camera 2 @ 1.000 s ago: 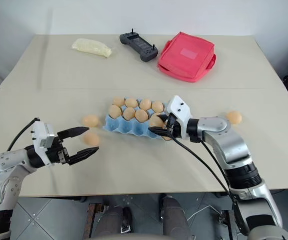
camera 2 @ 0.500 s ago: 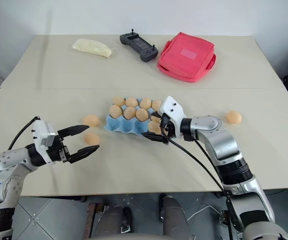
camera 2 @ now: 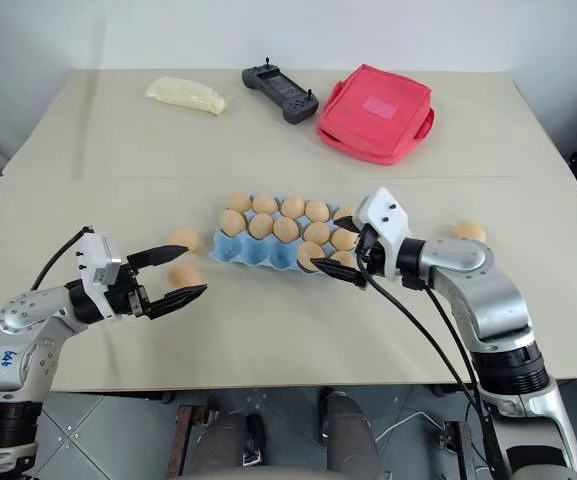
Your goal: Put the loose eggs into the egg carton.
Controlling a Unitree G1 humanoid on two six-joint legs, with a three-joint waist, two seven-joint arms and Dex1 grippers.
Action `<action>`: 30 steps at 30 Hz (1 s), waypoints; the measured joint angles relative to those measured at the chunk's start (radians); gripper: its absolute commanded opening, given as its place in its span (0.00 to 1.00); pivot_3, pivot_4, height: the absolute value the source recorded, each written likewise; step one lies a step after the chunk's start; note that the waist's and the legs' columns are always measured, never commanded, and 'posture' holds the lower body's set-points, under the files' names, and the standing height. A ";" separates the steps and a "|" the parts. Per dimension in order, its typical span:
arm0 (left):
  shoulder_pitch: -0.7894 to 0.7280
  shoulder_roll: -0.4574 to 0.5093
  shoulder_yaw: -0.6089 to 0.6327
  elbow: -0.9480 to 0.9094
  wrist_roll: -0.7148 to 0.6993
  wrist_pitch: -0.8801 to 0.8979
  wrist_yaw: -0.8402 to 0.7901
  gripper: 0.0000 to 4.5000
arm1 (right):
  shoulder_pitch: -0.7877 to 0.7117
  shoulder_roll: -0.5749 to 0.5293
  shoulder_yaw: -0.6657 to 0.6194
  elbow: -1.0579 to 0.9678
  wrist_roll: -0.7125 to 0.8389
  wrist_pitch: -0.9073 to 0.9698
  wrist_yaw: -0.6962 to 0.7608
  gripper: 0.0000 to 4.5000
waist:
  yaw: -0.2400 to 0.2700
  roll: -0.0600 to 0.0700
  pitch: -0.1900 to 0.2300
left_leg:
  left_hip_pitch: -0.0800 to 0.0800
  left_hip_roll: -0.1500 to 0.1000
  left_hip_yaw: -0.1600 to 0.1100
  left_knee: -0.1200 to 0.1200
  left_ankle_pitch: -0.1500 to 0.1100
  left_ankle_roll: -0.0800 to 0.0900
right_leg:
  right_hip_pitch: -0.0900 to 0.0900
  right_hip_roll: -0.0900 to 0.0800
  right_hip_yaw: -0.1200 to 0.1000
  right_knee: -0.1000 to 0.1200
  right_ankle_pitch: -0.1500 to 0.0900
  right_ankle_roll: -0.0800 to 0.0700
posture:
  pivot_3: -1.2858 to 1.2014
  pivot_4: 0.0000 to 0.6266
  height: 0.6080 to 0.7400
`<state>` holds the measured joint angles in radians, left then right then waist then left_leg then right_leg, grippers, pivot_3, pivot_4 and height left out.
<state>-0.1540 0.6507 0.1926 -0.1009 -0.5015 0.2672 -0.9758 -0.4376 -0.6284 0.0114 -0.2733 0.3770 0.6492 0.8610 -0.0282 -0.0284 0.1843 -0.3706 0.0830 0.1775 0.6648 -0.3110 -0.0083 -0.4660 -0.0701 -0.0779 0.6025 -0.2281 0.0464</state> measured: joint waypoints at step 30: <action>-0.023 -0.009 -0.006 0.037 -0.001 -0.017 -0.020 1.00 | 0.240 -0.111 -0.440 0.203 0.002 -0.024 -0.208 1.00 | -0.006 0.000 0.000 | 0.001 -0.001 0.001 0.000 0.001 0.002 | 0.002 0.002 0.003 -0.003 0.000 0.000 | 0.52 0.24 1.00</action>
<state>-0.1768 0.6416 0.1869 -0.0641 -0.5024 0.2505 -0.9956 -0.1977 -0.7390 -0.4281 -0.0700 0.3793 0.6252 0.6534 -0.0338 -0.0283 0.1844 -0.3696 0.0824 0.1781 0.6651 -0.3103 -0.0068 -0.4643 -0.0682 -0.0751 0.5997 -0.2281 0.0468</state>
